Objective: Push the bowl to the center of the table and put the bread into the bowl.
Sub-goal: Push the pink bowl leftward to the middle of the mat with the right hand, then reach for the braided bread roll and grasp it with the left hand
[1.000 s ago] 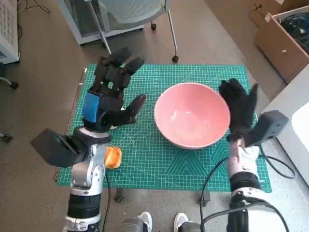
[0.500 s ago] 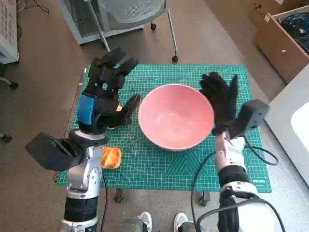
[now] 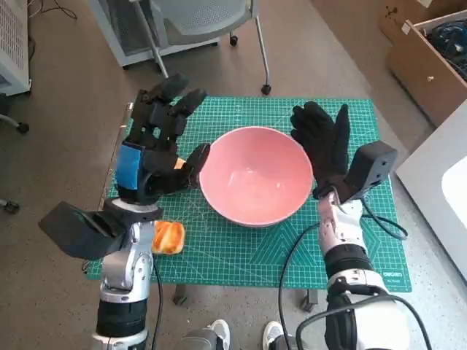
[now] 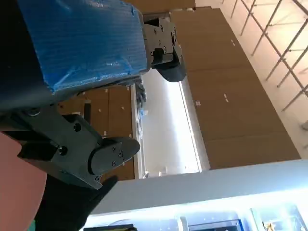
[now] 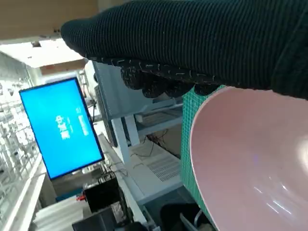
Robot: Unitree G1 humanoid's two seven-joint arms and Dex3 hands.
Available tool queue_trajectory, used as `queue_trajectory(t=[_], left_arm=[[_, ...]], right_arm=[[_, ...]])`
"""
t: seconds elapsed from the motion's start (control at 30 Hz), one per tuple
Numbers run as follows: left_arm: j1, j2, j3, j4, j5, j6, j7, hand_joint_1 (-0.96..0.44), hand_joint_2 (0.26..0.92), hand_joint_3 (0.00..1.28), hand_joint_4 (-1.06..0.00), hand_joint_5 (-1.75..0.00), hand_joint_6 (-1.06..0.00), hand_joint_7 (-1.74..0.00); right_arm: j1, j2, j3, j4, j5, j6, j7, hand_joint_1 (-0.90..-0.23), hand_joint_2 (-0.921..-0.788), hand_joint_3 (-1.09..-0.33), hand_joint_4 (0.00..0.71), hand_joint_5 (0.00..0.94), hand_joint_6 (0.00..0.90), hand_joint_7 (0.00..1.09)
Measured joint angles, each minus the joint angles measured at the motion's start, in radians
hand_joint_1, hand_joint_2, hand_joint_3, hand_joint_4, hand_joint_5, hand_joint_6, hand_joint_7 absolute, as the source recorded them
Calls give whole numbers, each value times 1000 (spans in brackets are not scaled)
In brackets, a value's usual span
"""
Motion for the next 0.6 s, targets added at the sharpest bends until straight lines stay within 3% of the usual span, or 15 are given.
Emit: queue_trajectory(t=[0.37, 0.6], left_arm=[[4, 1, 10, -9, -5, 10, 4, -148, 662, 716, 1, -750, 1, -862], [2, 7, 22, -15, -15, 20, -1, -157, 664, 708, 1, -760, 1, -838]], right_arm=[[35, -49, -9, -187, 17, -144, 53, -506, -921, -618, 309, 9, 164, 450], [110, -46, 17, -404, 48, -210, 110, -512, -921, -626, 306, 6, 167, 450]])
